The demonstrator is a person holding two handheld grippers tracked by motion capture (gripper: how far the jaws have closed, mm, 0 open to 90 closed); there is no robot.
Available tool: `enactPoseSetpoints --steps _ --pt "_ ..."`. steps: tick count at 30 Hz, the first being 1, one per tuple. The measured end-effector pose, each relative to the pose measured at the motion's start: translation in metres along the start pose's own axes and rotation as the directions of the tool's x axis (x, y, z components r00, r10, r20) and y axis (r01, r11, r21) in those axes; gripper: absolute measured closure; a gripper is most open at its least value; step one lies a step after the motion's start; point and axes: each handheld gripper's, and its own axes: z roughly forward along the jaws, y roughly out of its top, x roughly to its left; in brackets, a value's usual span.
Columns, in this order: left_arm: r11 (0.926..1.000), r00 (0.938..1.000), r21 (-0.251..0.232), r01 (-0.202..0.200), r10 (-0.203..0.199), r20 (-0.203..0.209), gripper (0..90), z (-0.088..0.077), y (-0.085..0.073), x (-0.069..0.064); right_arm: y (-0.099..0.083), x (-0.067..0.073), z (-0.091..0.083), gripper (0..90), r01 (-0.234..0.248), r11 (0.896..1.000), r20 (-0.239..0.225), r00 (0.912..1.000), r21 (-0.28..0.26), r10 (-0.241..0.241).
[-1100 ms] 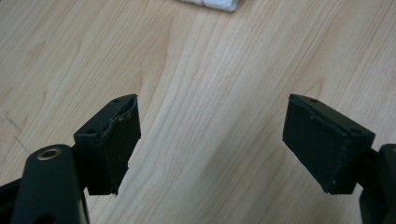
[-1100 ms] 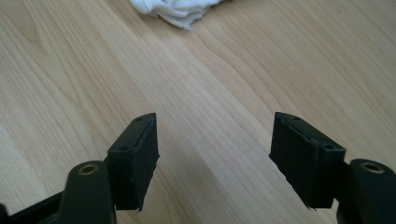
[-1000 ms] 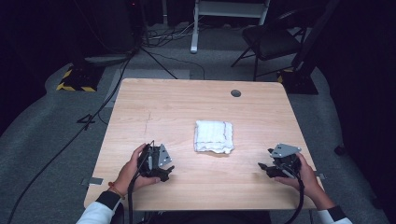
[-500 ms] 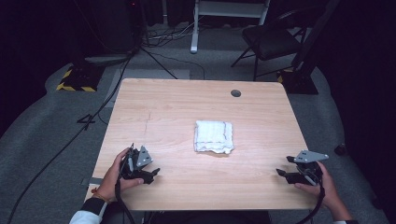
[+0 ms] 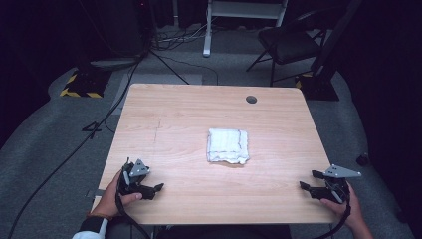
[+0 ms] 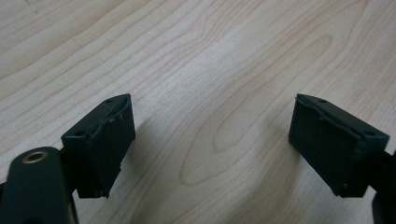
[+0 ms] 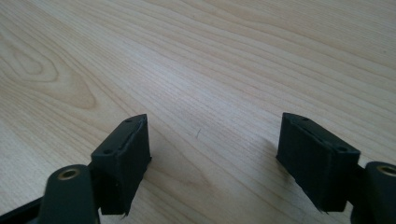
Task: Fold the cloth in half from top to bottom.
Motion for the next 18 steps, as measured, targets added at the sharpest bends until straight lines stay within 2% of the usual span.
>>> enactPoseSetpoints --steps 8,18 --pt "0.9998 0.9995 0.001 0.02 -0.02 -0.025 13.5 0.0023 0.0026 -0.0045 0.0 -0.0005 0.0001 23.5 -0.005 1.0 0.009 0.9999 0.001 0.005" --pt "0.9998 0.9996 0.001 0.022 -0.022 -0.018 13.3 0.0027 0.0029 -0.0042 0.0001 -0.0024 0.0002 23.7 -0.032 0.999 0.027 0.9991 0.002 0.032"
